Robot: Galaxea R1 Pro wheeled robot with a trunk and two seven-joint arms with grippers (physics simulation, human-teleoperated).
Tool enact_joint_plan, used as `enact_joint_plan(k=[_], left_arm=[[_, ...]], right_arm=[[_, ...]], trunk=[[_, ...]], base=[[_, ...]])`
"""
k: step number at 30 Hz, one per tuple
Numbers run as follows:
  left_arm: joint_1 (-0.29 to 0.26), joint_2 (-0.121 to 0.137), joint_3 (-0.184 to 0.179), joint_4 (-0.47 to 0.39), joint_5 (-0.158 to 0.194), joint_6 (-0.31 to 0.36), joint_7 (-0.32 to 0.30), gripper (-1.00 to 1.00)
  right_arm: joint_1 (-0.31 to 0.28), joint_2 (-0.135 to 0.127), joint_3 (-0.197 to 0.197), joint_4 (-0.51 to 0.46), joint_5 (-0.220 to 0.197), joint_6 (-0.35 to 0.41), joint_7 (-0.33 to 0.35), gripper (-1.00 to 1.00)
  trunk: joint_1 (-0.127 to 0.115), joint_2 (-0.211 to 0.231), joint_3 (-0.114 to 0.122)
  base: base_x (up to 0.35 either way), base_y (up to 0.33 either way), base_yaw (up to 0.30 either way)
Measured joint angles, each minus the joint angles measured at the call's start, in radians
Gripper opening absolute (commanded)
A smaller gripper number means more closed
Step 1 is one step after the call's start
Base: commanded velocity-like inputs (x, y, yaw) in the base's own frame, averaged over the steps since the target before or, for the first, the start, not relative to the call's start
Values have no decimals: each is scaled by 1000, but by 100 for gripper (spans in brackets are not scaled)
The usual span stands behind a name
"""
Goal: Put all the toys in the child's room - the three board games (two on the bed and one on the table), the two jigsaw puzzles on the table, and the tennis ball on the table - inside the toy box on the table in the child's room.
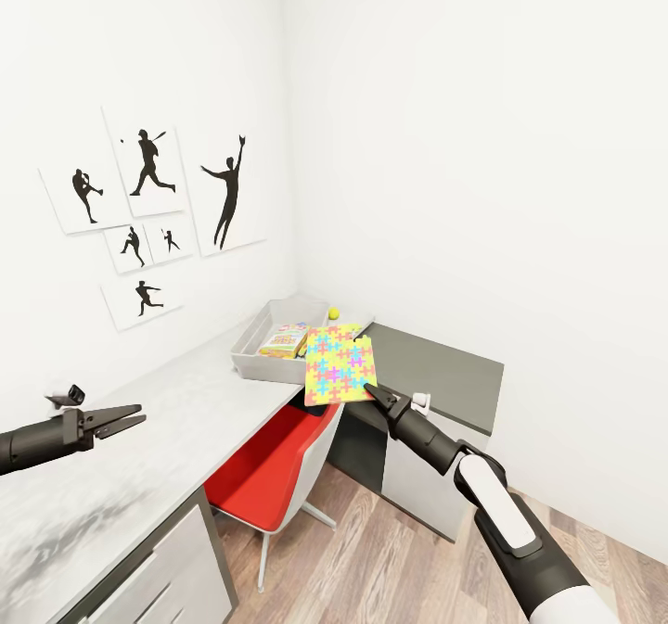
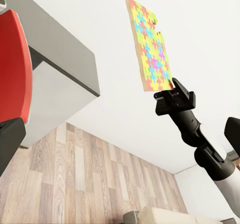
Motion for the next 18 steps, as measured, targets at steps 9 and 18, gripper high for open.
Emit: enact_joint_plan(k=[9,18], left_arm=[[0,0,5,4,-1,-1,1,100],[0,0,5,5,-1,-2,0,100]], right_arm=[[0,1,1,-3,1,-2,-14,-100],[-3,32,-2,-37,-9,0,-182,-100]], trunk=[[0,0,0],[0,0,0]], base=[[15,4,0],[90,32,0]])
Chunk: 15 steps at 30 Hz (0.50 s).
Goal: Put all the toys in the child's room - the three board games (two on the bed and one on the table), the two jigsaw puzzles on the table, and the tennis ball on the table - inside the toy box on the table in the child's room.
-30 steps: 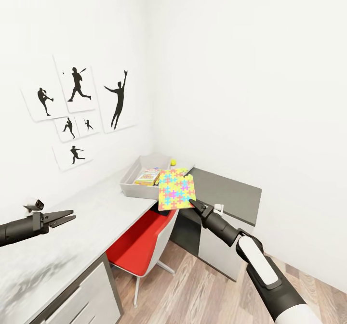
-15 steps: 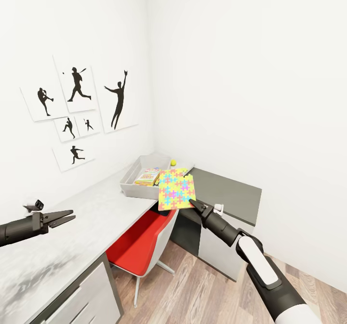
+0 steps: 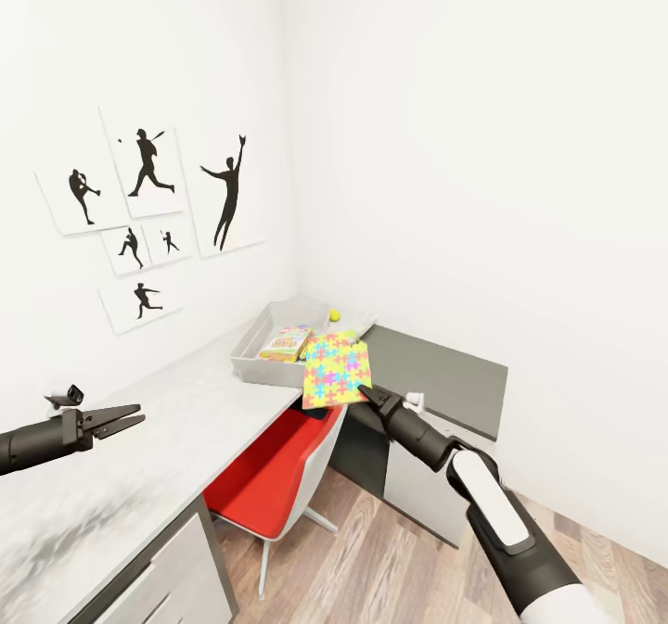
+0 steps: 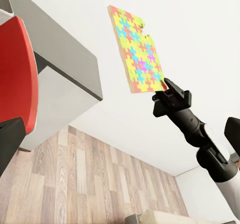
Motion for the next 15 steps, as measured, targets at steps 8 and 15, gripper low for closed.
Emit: enact_joint_plan(k=[8,15], left_arm=[[0,0,0,0,0,-1,1,100],[0,0,0,0,0,-1,0,100]], right_arm=[[-82,110,-10,-74,-11,2,-266,-100],[-204,145,-13,-72,-11,-1,-318,-100]], trunk=[[0,0,0],[0,0,0]], base=[[5,2,0],[0,0,0]])
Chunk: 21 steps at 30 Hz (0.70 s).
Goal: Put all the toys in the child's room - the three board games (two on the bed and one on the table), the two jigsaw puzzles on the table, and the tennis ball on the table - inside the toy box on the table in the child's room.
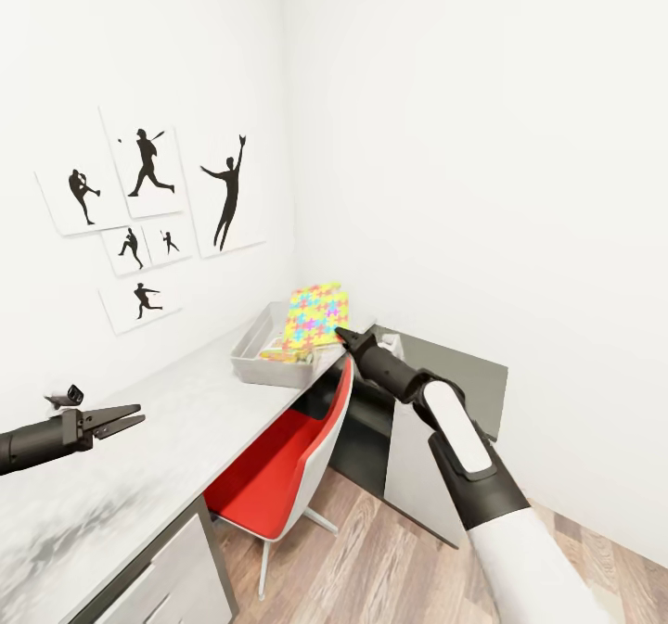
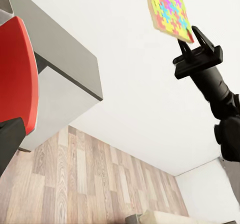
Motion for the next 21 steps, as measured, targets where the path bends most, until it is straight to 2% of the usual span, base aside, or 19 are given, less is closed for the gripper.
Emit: enact_joint_plan(k=[5,7,10,11,14,21], left_arm=[[0,0,0,0,0,0,0,100],[0,0,0,0,0,0,0,100],[0,0,0,0,0,0,0,100],[0,0,0,0,0,0,0,100],[0,0,0,0,-1,0,1,100],[0,-1,-1,1,-1,-1,1,100]], right_arm=[[-67,42,-7,27,6,-26,-76,-100],[-96,52,-10,49,6,-53,-128,-100],[-118,61,-8,72,4,-68,-165,-100],[-124,71,-7,83,5,-73,-174,-100],[-132,73,-6,106,14,-84,-186,-100],[-140,73,-5,204,8,-191,-193,-100]], trunk=[[0,0,0],[0,0,0],[0,0,0],[0,0,0],[0,0,0],[0,0,0]], base=[[79,0,0],[183,0,0],[107,0,0],[57,0,0],[36,0,0],[145,0,0]])
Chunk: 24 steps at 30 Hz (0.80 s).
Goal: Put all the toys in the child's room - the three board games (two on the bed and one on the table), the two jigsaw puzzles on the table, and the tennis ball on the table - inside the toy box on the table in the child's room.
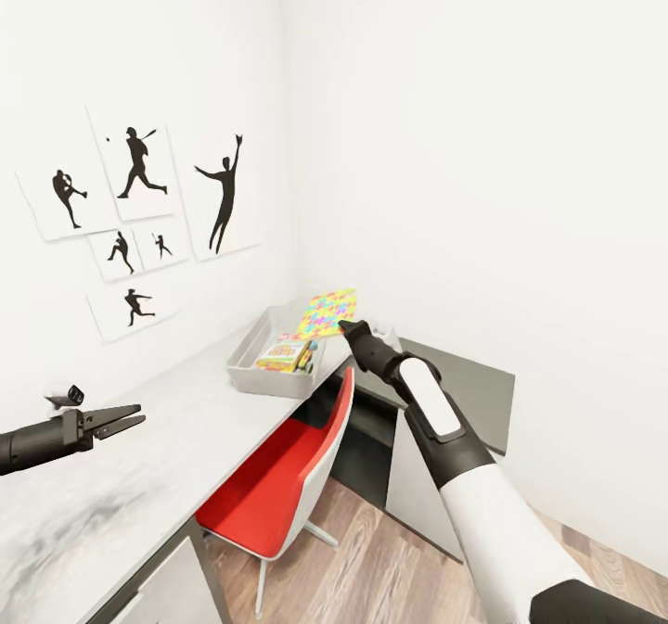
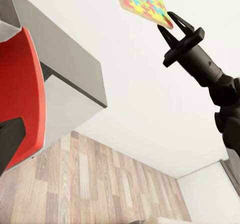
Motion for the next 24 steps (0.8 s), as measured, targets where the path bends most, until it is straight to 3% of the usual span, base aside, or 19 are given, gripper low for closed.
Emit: enact_joint_plan(k=[14,24], left_arm=[[0,-2,-2,0,1,0,2,100],[0,-2,-2,0,-1,0,2,100]], right_arm=[[-25,0,3,60,-3,-5,10,-100],[-29,0,8,71,-1,-1,13,-100]], trunk=[[0,0,0],[0,0,0]], base=[[143,3,0],[141,85,0]])
